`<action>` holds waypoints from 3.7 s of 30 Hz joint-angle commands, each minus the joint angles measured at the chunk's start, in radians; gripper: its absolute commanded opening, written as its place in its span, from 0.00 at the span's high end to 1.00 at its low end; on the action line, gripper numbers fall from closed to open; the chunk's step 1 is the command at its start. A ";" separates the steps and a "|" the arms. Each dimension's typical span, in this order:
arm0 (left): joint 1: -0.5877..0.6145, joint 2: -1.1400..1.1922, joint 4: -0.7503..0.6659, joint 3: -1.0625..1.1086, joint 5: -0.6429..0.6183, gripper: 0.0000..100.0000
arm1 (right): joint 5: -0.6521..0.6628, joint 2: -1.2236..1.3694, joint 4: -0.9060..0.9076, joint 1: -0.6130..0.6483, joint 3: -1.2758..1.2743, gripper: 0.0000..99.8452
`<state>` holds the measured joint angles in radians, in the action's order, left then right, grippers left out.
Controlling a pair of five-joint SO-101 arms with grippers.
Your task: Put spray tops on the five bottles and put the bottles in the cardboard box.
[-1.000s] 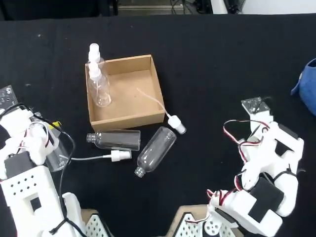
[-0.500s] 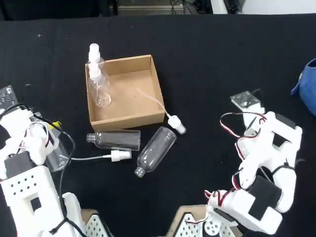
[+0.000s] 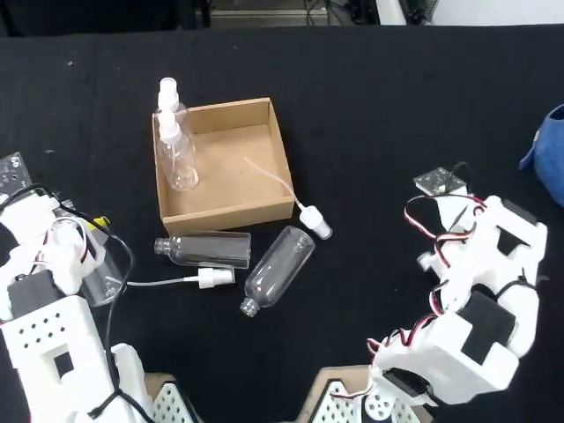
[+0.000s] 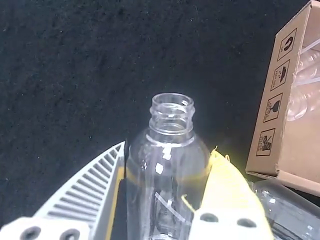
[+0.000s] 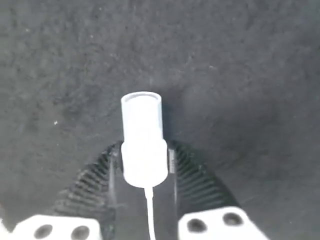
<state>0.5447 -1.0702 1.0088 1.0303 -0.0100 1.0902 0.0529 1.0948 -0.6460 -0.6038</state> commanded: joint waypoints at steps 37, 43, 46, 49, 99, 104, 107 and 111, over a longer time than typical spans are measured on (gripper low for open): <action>-0.127 -0.256 -0.344 0.186 -0.005 0.97 | -1.157 -0.572 0.345 0.853 0.951 0.99; -0.127 -0.503 -0.344 0.295 -0.005 0.97 | -1.158 -0.572 0.281 0.976 0.975 0.99; -0.128 -0.592 -0.342 0.325 -0.005 0.97 | -1.158 -0.572 0.215 1.049 0.975 0.99; -0.186 -0.671 -0.342 0.355 -0.003 0.97 | -1.158 -0.572 0.175 1.080 0.977 0.99; -0.825 -0.752 -0.858 0.668 -0.009 0.97 | -1.283 -0.679 -0.281 1.300 0.705 0.99; -0.835 -0.753 -0.867 0.668 -0.011 0.97 | -1.283 -0.680 -0.278 1.327 0.704 0.99; -0.835 -0.753 -0.891 0.668 -0.011 0.97 | -1.283 -0.680 -0.255 1.323 0.693 0.99; -0.834 -0.753 -0.925 0.668 -0.011 0.97 | -1.283 -0.680 -0.235 1.324 0.688 0.99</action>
<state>-0.2823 -1.8128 0.1297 1.6747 -0.0115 -0.1926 -0.6022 0.8477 0.6644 0.0867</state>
